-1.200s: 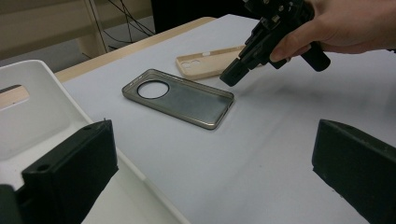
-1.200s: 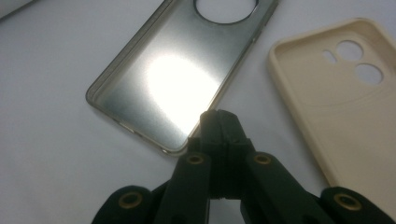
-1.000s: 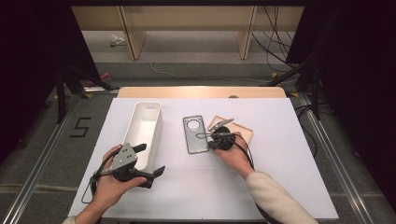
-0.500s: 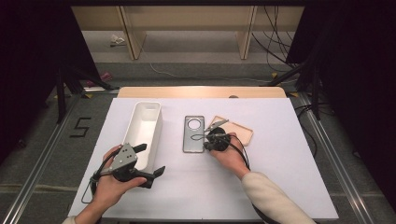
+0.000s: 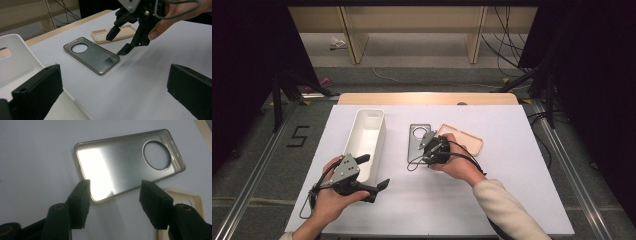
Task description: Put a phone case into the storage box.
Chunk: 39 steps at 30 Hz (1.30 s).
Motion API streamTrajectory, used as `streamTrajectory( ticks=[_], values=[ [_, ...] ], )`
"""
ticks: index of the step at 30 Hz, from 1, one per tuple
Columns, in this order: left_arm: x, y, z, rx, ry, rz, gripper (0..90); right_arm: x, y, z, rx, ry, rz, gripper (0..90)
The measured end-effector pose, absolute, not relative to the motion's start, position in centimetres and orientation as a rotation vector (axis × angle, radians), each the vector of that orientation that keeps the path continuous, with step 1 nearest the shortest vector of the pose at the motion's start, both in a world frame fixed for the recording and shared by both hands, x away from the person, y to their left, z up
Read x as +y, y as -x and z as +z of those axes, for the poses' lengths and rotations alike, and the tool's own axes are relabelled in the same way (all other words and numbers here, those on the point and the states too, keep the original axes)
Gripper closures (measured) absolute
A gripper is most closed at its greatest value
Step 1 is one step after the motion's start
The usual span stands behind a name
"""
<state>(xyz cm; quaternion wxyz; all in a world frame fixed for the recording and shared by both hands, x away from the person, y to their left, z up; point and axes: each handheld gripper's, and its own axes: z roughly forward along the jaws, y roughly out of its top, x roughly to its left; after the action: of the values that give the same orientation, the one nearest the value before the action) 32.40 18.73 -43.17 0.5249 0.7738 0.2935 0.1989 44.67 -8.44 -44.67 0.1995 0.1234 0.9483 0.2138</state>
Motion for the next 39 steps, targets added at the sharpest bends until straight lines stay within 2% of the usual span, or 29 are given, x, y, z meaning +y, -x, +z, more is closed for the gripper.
streamTrajectory(
  ticks=[4, 14, 27, 39],
  values=[
    [18.7, -32.4, -43.2, 0.701, -1.854, 0.472, 0.0, -7.2, -44.7, -44.8, 2.696, -0.278, 0.508, 34.4],
    [18.6, -32.3, -43.2, 0.698, -1.854, 0.463, 0.0, -5.3, -45.2, -45.2, 2.716, -0.162, 0.358, 34.9],
    [18.5, -32.3, -43.2, 0.692, -1.854, 0.461, 0.0, -3.4, -45.5, -45.9, 2.721, -0.052, 0.232, 37.4],
    [18.5, -32.3, -43.2, 0.692, -1.857, 0.455, 0.0, -2.7, -45.9, -46.0, 2.745, 0.014, 0.175, 45.4]
  ],
)
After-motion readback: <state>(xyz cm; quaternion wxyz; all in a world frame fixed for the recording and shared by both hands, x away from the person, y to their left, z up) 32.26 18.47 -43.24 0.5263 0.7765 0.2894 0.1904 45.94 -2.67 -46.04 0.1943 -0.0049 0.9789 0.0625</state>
